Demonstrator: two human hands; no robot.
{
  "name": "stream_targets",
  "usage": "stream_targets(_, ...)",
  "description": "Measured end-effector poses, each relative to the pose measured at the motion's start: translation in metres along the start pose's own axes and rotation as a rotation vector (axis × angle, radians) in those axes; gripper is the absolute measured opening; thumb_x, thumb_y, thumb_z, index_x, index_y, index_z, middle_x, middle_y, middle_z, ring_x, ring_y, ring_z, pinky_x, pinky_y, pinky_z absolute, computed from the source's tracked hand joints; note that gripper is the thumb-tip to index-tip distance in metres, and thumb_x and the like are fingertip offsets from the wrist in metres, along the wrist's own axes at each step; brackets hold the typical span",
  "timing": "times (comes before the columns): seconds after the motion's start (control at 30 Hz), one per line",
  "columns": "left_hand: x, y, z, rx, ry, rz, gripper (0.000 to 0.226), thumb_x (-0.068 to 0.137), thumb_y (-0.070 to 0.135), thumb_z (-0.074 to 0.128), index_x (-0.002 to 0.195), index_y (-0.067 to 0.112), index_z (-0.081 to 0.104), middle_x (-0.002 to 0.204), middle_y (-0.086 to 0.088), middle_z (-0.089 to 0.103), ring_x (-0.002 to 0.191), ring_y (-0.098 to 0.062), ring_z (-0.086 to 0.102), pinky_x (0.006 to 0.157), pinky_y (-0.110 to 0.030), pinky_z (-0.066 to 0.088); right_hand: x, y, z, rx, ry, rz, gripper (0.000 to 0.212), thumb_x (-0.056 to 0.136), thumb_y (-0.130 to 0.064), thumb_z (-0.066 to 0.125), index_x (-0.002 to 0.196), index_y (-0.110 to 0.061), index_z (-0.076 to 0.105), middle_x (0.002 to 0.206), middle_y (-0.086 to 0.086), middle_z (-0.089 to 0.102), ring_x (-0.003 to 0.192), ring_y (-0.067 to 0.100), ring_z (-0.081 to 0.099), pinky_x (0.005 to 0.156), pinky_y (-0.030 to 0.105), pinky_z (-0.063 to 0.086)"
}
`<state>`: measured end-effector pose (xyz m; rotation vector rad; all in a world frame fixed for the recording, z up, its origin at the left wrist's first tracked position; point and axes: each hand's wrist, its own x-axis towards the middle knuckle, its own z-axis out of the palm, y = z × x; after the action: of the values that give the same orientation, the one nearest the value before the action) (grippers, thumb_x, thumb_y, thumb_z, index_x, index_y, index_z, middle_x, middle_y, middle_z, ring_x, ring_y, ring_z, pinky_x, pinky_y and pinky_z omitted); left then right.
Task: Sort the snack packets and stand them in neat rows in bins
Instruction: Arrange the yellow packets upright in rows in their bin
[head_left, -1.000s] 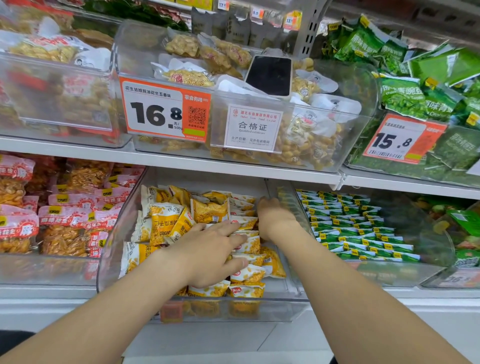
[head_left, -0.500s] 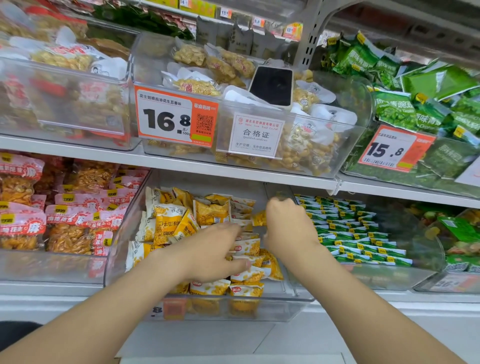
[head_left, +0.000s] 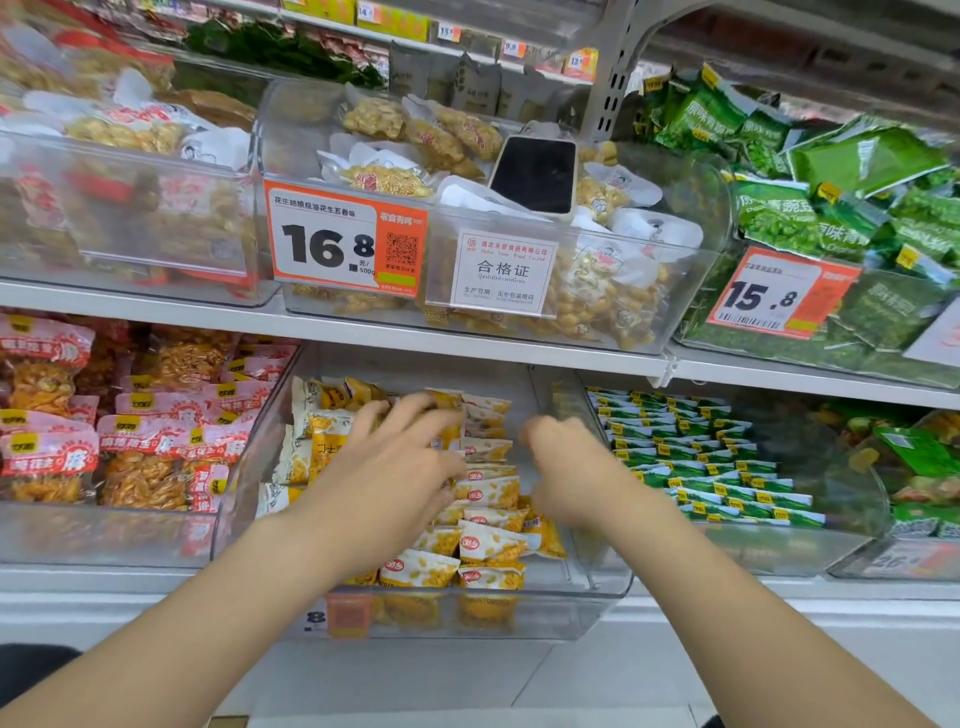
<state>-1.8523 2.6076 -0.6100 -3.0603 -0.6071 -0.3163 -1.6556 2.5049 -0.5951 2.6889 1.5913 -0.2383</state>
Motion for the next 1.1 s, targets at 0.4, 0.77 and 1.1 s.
stream_targets(0.4,0.002,-0.002,0.004,-0.063,-0.191,-0.036,0.042,0.109,0.056,0.032,0.134,0.039,0.061,0.156,0.008,0.042,0.148,-0.017,0.032,0.126,-0.053,0.015,-0.007,-0.006,0.008,-0.152,0.127,-0.031,0.063,0.089,0.006,0.062,0.142,-0.006,0.03,0.092,0.012,0.052,0.094,0.039,0.065,0.06,0.038,0.04)
stream_targets(0.77,0.007,0.019,-0.01,-0.874,0.102,-0.042,0.055,0.093,0.036,0.078,0.143,0.043,0.055,0.127,0.022,0.068,0.11,-0.001,0.069,0.097,-0.036,0.059,-0.046,0.0,-0.016,1.045,0.006,-0.148,0.033,0.096,0.002,0.059,0.113,-0.022,0.074,0.091,0.016,0.072,0.077,0.019,0.056,0.075,0.036,0.044)
stream_targets(1.1,0.014,0.02,-0.01,-1.146,0.205,-0.404,0.032,0.072,0.033,0.094,0.099,0.025,0.077,0.085,0.01,0.079,0.072,-0.022,0.077,0.068,-0.035,0.065,-0.043,0.002,-0.022,1.166,0.033,-0.042,0.021,0.093,-0.018,0.081,0.112,-0.013,0.075,0.099,0.004,0.082,0.089,0.015,0.077,0.081,0.029,0.058)
